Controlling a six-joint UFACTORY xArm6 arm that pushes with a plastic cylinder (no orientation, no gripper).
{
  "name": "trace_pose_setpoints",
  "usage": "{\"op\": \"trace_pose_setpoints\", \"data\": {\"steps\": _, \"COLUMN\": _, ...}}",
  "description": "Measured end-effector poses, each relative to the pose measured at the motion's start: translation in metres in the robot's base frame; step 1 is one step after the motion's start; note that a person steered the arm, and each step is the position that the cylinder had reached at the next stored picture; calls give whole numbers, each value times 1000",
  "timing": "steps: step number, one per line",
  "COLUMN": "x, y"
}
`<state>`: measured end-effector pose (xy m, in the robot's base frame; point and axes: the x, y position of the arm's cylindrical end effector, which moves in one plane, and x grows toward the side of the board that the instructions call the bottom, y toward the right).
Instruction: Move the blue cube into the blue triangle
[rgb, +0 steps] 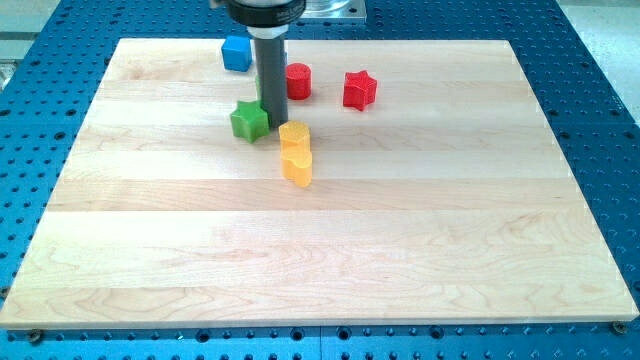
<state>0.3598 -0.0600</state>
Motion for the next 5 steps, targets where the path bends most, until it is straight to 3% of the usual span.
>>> {"op": "trace_pose_setpoints", "data": {"steps": 2, "x": -49, "y": 1}}
{"op": "trace_pose_setpoints", "data": {"steps": 3, "x": -38, "y": -54}}
{"op": "trace_pose_setpoints", "data": {"steps": 5, "x": -120, "y": -108}}
